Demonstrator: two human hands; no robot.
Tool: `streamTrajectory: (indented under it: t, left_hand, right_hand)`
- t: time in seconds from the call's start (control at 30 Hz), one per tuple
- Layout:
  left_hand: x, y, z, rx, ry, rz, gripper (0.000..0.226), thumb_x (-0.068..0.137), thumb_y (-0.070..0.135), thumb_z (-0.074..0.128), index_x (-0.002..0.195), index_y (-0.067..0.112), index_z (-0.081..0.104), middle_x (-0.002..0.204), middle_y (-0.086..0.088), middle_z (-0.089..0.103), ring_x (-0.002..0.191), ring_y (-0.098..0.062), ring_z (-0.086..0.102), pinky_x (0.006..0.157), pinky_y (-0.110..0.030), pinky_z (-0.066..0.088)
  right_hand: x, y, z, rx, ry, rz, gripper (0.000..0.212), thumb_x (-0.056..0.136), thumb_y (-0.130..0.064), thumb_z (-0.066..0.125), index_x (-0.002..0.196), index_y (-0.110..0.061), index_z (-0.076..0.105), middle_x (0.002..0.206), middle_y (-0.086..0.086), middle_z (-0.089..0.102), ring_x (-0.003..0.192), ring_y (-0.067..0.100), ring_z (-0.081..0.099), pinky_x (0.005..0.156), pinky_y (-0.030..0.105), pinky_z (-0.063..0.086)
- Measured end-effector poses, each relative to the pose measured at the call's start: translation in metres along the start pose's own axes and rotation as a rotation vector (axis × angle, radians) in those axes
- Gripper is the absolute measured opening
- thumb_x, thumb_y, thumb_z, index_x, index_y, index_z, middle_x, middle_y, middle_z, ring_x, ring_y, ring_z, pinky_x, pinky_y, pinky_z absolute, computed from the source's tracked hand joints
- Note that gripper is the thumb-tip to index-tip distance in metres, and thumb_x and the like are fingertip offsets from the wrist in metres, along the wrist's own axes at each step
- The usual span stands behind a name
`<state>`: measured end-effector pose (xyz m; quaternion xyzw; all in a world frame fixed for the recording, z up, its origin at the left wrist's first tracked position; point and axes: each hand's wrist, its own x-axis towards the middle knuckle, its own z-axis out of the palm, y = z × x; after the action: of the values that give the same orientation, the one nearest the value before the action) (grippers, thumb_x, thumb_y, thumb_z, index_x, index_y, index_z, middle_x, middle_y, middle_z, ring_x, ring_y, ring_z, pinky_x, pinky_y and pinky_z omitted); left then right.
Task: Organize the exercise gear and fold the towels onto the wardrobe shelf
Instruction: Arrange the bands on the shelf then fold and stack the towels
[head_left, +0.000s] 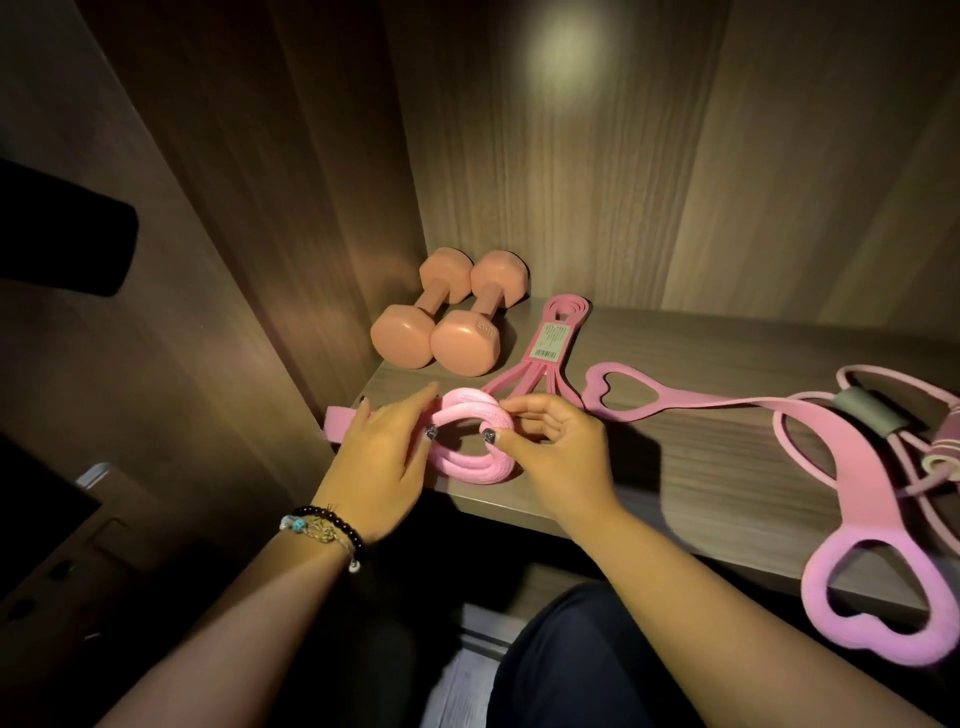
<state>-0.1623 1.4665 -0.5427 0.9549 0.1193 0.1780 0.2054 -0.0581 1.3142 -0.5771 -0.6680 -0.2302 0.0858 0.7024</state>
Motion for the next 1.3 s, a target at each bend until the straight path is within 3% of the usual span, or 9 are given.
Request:
streamTrajectory:
  t: [0.2,0.4,0.5,0.6,0.73,0.8,1.07,1.2,1.3]
  left_hand:
    - [0.007,0.02,-0.035,-0.191,0.057,0.035,0.028,0.089,0.024,0.065,0.114,0.029,0.055,0.102,0.019,0.061,0.09,0.007,0.059,0.077,-0.009,0.048]
    - [0.014,0.04,-0.061,-0.447,0.068,-0.16,0.016,0.08,0.02,0.075,0.087,0.008,0.066,0.075,-0.008,0.073,0.072,-0.024,0.07,0.067,-0.034,0.056]
    - [0.011,0.048,-0.055,-0.749,0.099,-0.383,0.012,0.086,0.01,0.069,0.089,-0.001,0.067,0.079,-0.018,0.072,0.069,-0.032,0.069,0.069,-0.04,0.059]
    - [0.008,0.049,-0.044,-1.091,0.161,-0.588,0.011,0.092,0.004,0.06,0.089,-0.004,0.067,0.074,-0.015,0.068,0.061,-0.019,0.062,0.059,-0.026,0.057]
    - [0.006,0.039,-0.023,-1.369,0.297,-0.831,0.014,0.094,-0.001,0.052,0.101,-0.003,0.064,0.072,-0.009,0.069,0.059,-0.012,0.064,0.053,-0.02,0.056]
    - [0.002,0.034,-0.012,-1.465,0.332,-0.915,0.016,0.095,-0.002,0.049,0.102,-0.002,0.063,0.064,-0.006,0.07,0.051,-0.01,0.065,0.047,-0.019,0.053]
    - [-0.006,0.002,0.02,-1.621,0.58,-1.181,0.022,0.095,0.008,0.057,0.115,0.004,0.063,0.108,-0.014,0.068,0.094,-0.021,0.068,0.068,-0.03,0.061]
    - [-0.007,0.004,0.027,-1.531,0.625,-1.185,0.017,0.093,0.007,0.061,0.107,-0.001,0.064,0.095,-0.016,0.07,0.083,-0.019,0.07,0.077,-0.028,0.057]
    - [-0.011,-0.005,0.032,-1.247,0.535,-1.15,0.019,0.09,0.014,0.067,0.088,-0.004,0.071,0.075,-0.011,0.073,0.064,-0.016,0.067,0.058,-0.022,0.057]
  right_hand:
    - [0.02,-0.071,-0.008,-0.009,-0.154,-0.152,0.03,0.075,0.008,0.073,0.091,-0.017,0.073,0.091,-0.006,0.073,0.085,0.008,0.069,0.078,0.02,0.055]
    - [0.034,-0.105,-0.005,0.191,-0.072,-0.054,0.023,0.081,-0.001,0.072,0.102,-0.008,0.07,0.098,0.004,0.072,0.091,0.013,0.069,0.084,0.024,0.056]
    - [0.029,-0.079,0.0,0.202,0.03,0.161,0.038,0.078,-0.042,0.074,0.11,-0.023,0.067,0.106,-0.002,0.07,0.102,0.019,0.066,0.095,0.04,0.052]
    - [0.013,-0.045,0.002,0.151,-0.14,0.41,0.078,0.048,-0.081,0.072,0.113,-0.039,0.064,0.12,-0.005,0.066,0.115,0.025,0.06,0.102,0.052,0.043]
    - [-0.002,-0.033,0.0,0.132,-0.408,0.434,0.036,0.075,-0.026,0.078,0.109,-0.019,0.068,0.105,0.001,0.072,0.094,0.014,0.067,0.079,0.025,0.055]
    - [-0.004,-0.032,0.0,0.061,-0.438,0.41,0.046,0.075,-0.006,0.078,0.117,-0.013,0.062,0.104,-0.001,0.071,0.09,0.01,0.067,0.072,0.02,0.054]
    - [0.011,-0.029,0.014,-0.447,-0.444,0.256,0.042,0.076,-0.009,0.07,0.116,-0.021,0.06,0.098,-0.012,0.061,0.093,0.009,0.059,0.076,0.021,0.051]
    - [0.014,-0.014,0.021,-0.519,-0.185,-0.011,0.027,0.085,-0.005,0.064,0.108,-0.019,0.067,0.107,-0.01,0.058,0.101,0.007,0.055,0.082,0.011,0.042]
    - [0.013,0.002,0.025,-0.608,-0.061,-0.222,0.012,0.085,-0.008,0.068,0.096,-0.011,0.073,0.107,0.0,0.061,0.097,0.015,0.059,0.078,0.016,0.041]
